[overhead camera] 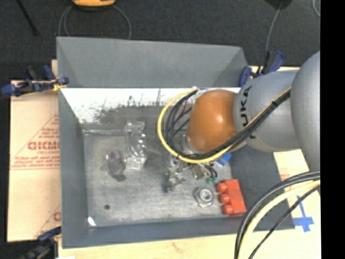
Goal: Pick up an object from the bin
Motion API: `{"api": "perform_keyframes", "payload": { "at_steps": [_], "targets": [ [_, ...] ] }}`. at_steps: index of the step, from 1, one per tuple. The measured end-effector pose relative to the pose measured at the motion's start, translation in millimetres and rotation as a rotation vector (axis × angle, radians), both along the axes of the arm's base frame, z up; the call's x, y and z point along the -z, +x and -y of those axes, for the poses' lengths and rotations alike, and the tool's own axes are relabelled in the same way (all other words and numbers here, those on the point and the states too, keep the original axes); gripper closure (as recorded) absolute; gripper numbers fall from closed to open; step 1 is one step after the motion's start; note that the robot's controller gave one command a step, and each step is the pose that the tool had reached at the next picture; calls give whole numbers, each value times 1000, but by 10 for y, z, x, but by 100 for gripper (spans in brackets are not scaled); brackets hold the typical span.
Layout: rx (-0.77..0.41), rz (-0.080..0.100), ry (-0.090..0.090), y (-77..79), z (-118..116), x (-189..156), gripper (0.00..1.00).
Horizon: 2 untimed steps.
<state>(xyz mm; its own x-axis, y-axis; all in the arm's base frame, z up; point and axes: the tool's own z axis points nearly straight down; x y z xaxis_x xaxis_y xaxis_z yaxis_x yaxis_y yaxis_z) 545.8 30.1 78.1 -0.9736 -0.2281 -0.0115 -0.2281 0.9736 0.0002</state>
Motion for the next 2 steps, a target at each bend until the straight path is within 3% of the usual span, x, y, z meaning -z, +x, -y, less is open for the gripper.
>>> {"api": "perform_keyframes", "payload": {
  "at_steps": [1,2],
  "targets": [
    [0,-8,0,-28,1,27,0],
    [62,-12,-5,-474,1111,-228,0]
  ]
}}
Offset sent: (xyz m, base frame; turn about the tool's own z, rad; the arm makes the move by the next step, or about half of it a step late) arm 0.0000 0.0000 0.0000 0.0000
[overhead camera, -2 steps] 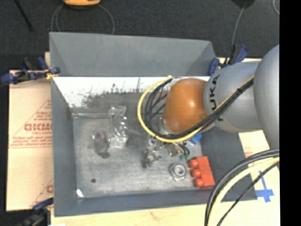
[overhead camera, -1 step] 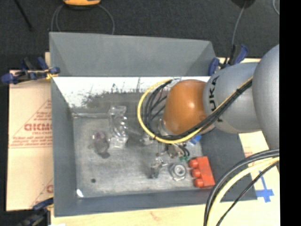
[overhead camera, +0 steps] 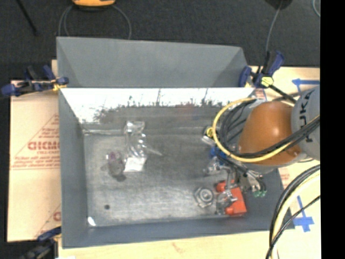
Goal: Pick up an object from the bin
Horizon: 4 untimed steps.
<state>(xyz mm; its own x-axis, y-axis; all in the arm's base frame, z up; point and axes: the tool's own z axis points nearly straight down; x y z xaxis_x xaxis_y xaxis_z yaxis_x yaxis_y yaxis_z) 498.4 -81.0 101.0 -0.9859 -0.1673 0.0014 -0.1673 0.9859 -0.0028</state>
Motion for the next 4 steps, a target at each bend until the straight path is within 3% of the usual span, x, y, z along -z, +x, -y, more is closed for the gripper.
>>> {"api": "perform_keyframes", "payload": {
  "at_steps": [1,2,3,4],
  "targets": [
    [-150,13,0,-49,-5,275,0],
    [-146,15,0,-41,-2,257,100],
    [-144,9,3,-62,-8,280,0],
    [-393,14,-2,35,-661,277,0]
  ]
}}
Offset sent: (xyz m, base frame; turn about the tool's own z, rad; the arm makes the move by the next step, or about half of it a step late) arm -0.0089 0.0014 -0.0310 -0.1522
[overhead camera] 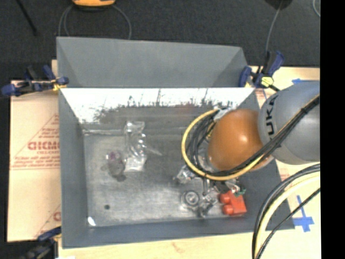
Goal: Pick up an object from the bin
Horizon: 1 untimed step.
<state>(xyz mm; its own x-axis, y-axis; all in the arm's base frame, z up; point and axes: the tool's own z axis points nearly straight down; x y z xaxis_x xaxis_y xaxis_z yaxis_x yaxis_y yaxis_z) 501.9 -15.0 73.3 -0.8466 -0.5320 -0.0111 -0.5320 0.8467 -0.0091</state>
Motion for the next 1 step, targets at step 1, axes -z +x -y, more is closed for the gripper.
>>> {"api": "perform_keyframes", "payload": {
  "at_steps": [1],
  "targets": [
    [4,8,3,29,-13,-26,100]
  ]
}}
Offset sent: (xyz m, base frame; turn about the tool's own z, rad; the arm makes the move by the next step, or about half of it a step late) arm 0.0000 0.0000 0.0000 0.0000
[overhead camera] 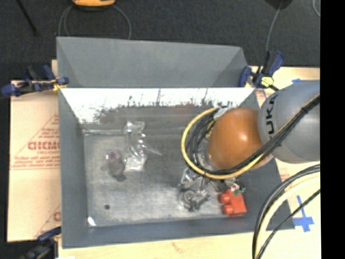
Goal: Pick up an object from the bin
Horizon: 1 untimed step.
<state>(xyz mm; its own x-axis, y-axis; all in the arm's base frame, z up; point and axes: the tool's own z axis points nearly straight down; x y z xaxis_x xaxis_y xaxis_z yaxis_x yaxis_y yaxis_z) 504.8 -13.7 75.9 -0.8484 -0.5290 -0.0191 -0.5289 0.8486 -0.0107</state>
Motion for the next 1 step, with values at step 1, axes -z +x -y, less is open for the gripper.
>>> {"api": "perform_keyframes", "payload": {
  "at_steps": [1],
  "targets": [
    [-141,-9,-5,284,221,-1648,100]
  ]
}}
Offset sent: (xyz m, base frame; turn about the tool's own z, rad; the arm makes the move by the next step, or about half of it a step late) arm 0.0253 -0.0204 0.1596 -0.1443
